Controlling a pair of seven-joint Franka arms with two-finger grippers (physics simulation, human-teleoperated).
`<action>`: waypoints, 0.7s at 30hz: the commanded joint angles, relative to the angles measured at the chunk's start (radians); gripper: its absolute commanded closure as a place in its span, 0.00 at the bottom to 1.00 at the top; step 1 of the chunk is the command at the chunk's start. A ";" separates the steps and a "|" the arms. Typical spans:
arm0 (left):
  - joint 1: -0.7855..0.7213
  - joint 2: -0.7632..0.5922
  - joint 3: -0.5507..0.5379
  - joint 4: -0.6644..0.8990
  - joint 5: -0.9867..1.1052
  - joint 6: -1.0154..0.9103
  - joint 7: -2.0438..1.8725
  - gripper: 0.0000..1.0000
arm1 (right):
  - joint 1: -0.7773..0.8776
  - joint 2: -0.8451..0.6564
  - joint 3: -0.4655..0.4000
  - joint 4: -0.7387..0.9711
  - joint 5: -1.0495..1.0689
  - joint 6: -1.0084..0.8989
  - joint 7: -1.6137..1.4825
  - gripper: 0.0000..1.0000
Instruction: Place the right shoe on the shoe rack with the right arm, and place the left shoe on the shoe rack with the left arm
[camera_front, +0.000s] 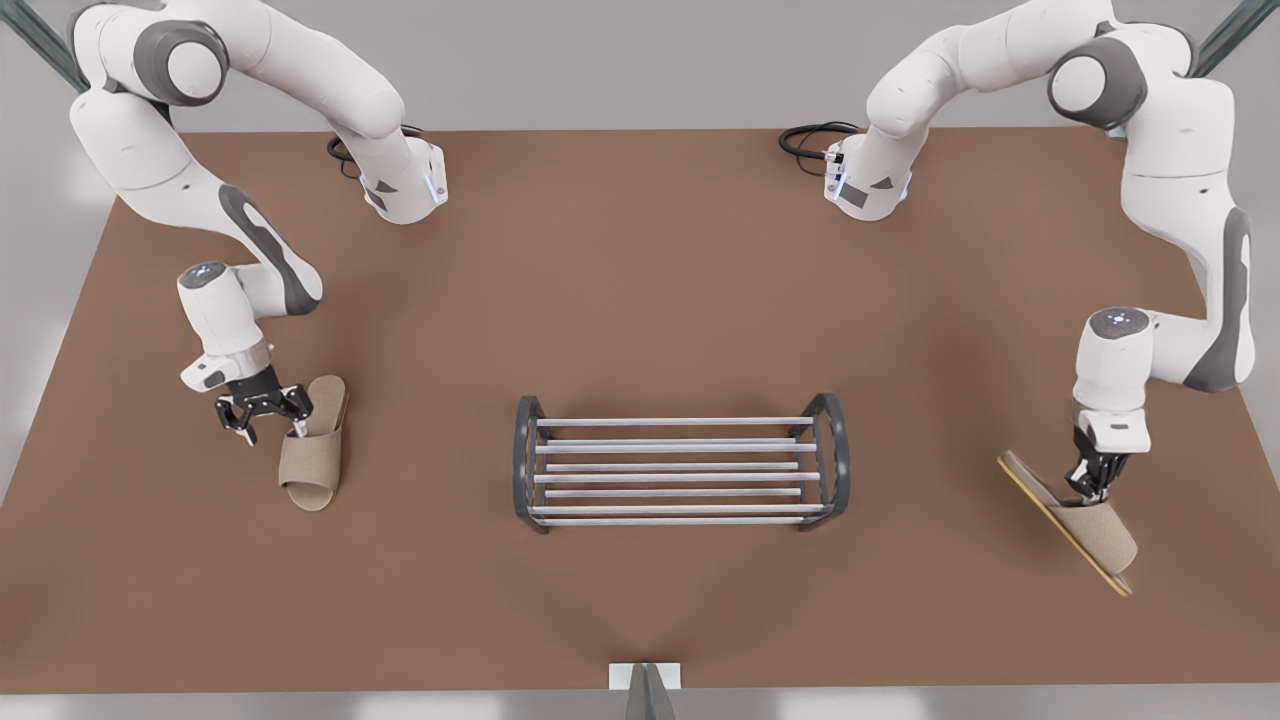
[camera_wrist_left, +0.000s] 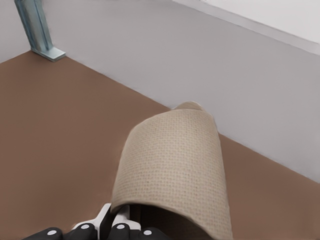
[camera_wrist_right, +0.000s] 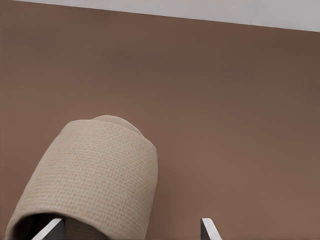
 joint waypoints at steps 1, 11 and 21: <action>0.000 -0.012 -0.046 0.000 -0.060 -0.080 -0.007 0.79 | 0.006 0.004 0.000 0.003 0.000 -0.001 0.010 0.00; 0.016 -0.010 -0.305 0.010 -0.155 -0.312 0.020 0.79 | 0.000 0.050 0.000 0.050 -0.002 -0.002 0.008 0.00; 0.013 -0.009 -0.791 0.097 -0.333 -0.807 0.049 0.79 | -0.006 0.079 0.000 0.058 0.000 -0.002 0.013 0.16</action>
